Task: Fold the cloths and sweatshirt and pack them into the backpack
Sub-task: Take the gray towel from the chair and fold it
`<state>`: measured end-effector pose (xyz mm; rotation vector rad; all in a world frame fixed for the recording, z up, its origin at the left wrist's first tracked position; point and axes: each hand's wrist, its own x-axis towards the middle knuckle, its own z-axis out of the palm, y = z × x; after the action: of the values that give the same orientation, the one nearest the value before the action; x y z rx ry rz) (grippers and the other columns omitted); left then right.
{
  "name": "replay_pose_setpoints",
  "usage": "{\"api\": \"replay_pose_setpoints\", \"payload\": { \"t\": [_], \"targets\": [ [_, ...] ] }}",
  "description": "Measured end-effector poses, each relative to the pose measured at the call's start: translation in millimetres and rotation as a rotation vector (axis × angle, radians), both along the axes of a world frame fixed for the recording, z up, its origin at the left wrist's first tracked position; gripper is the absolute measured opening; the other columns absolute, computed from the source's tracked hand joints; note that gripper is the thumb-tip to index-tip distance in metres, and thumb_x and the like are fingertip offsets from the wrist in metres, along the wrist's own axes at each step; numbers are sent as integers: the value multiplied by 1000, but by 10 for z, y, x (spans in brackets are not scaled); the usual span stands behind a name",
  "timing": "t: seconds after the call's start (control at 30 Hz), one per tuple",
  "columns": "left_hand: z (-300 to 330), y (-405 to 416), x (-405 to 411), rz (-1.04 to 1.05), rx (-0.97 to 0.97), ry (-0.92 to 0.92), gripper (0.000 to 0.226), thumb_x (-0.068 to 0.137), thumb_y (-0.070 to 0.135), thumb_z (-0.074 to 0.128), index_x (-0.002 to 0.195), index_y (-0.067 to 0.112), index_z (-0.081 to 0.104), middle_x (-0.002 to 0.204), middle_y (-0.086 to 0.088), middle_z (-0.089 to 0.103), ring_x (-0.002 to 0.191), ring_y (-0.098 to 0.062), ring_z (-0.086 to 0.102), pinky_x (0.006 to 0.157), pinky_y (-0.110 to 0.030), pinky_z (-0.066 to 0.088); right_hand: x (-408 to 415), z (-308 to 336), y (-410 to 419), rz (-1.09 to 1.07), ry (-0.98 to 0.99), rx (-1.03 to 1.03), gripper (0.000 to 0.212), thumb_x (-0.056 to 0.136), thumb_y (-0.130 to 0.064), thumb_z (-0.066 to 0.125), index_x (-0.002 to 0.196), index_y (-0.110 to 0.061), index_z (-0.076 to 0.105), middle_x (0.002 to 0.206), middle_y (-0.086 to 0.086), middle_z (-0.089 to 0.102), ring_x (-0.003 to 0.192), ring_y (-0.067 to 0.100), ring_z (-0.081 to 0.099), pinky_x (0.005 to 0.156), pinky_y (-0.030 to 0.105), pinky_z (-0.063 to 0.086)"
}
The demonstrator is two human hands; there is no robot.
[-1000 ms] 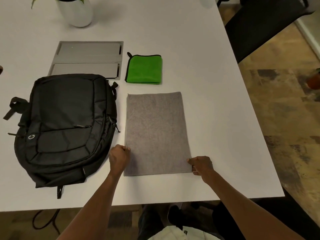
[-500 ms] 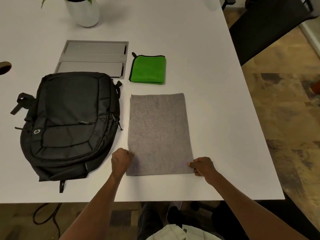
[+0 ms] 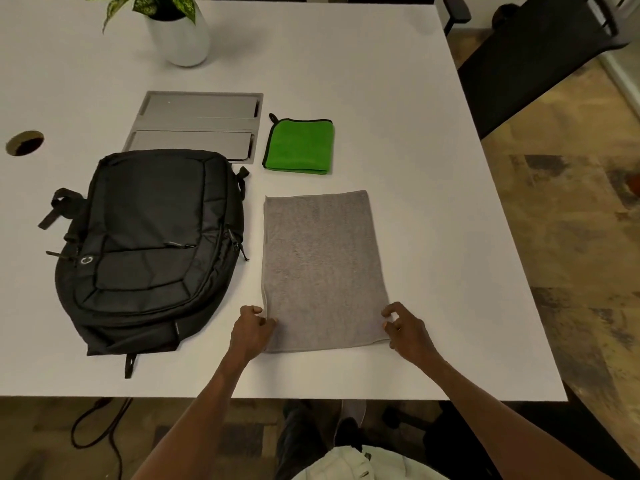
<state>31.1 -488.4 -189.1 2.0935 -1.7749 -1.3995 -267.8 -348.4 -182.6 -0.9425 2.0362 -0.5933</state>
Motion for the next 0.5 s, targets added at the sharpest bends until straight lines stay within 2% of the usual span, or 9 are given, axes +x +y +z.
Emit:
{"api": "replay_pose_setpoints", "payload": {
  "t": [0.03,0.1,0.17,0.23,0.27,0.33,0.37,0.43,0.5],
  "targets": [
    [-1,23,40,-26,30,28,39,92,25,64,116,10,36,88,-5,62,82,-27,61,73,-37,50,-10,9,5,24,20,-12,13,97,-8,53,94,-20,60,65,5,63,49,10,59,51,26,50],
    [15,71,134,-60,70,66,36,94,20,62,115,10,34,89,-11,66,76,-27,63,68,-34,51,-49,-1,23,48,8,8,17,98,-8,51,96,-15,67,88,4,67,61,9,62,54,21,53],
    [35,113,227,-65,69,87,25,95,14,60,109,9,40,87,-12,68,73,-28,65,65,-35,54,-100,-15,42,79,-35,31,27,96,-1,47,107,-11,70,107,2,65,79,14,65,64,21,54],
    [72,149,290,-67,33,107,6,95,8,57,98,10,52,86,-14,69,74,-31,67,68,-39,59,-156,-32,68,143,-13,16,36,91,5,52,115,-15,70,114,1,65,91,17,65,78,22,54],
    [102,163,301,-74,22,120,9,95,4,55,93,12,59,87,-15,69,73,-30,67,67,-37,60,-181,-30,88,176,16,-6,39,89,7,56,116,-16,70,112,1,66,92,15,65,82,18,52],
    [141,178,299,-71,32,162,24,96,1,50,91,15,69,93,-15,68,76,-27,65,65,-30,60,-217,-2,113,194,49,-56,44,83,11,63,112,-20,72,102,-1,69,81,6,63,75,8,47],
    [156,180,297,-66,50,186,28,97,0,47,95,15,71,97,-14,67,80,-27,65,67,-29,59,-230,18,117,183,53,-82,45,80,12,66,108,-22,73,96,-2,70,75,3,62,71,8,46],
    [212,177,296,-57,87,248,33,95,-5,47,103,13,73,104,-11,66,89,-29,67,76,-33,60,-263,53,108,150,44,-143,45,76,14,70,102,-23,74,87,-4,68,72,-2,61,68,6,46],
    [274,176,306,-72,89,308,34,89,-10,56,107,13,73,109,-8,68,95,-26,68,84,-38,59,-290,96,90,139,27,-210,40,76,13,73,97,-22,75,83,-7,66,74,-7,60,67,4,45]
  ]
}}
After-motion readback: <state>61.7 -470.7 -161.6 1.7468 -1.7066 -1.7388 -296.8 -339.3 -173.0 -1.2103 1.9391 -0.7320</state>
